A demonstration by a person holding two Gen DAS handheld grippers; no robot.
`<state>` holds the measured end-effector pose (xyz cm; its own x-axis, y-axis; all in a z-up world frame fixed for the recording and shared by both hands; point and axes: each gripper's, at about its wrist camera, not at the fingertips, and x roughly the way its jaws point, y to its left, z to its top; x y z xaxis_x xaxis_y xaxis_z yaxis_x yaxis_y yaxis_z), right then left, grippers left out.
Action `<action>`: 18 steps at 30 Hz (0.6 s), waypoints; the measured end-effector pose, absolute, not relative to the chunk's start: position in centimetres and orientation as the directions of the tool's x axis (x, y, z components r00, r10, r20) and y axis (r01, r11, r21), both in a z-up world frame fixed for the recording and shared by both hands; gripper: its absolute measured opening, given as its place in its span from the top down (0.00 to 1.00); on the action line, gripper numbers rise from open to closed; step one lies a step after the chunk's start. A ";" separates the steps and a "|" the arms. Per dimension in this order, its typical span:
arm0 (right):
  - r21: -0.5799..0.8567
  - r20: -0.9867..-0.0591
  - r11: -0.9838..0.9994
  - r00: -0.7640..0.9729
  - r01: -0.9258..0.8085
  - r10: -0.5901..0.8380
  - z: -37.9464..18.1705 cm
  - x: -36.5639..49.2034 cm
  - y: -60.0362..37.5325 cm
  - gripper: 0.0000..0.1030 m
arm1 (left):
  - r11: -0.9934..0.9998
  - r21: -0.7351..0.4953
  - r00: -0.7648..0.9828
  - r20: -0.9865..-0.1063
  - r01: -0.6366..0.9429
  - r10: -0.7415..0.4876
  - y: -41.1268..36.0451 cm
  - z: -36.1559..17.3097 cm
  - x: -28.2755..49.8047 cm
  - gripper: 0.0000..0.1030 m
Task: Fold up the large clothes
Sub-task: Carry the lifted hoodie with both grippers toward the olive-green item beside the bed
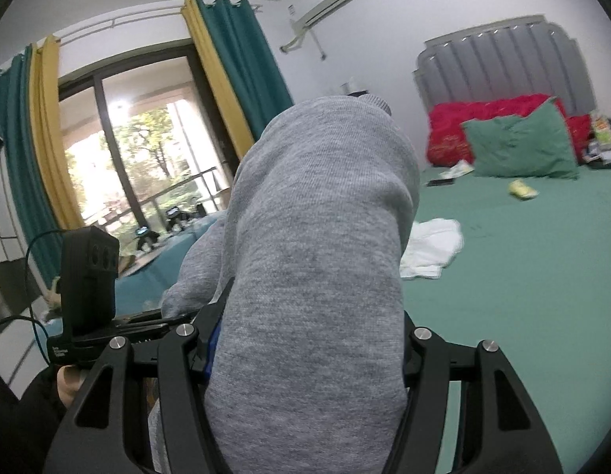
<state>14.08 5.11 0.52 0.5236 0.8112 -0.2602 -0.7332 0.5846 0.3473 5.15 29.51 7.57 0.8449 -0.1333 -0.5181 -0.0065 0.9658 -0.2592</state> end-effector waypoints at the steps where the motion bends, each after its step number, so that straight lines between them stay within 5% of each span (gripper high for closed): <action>1: 0.360 -0.257 0.568 0.507 -0.740 0.823 0.4 14.4 6.1 0.40 | 0.967 -0.252 0.845 -0.521 -0.024 -0.115 30.6 7.8 5.0 0.62; 12: 0.516 -0.189 0.451 0.416 -0.729 0.889 -2.4 18.0 13.6 0.40 | 0.977 -0.192 0.842 -0.539 -0.093 -0.026 39.1 8.5 6.6 0.62; 18: 0.683 -0.217 0.412 0.370 -0.603 0.903 -8.0 22.4 16.6 0.37 | 0.977 -0.183 0.776 -0.630 -0.113 -0.028 43.0 4.4 10.7 0.61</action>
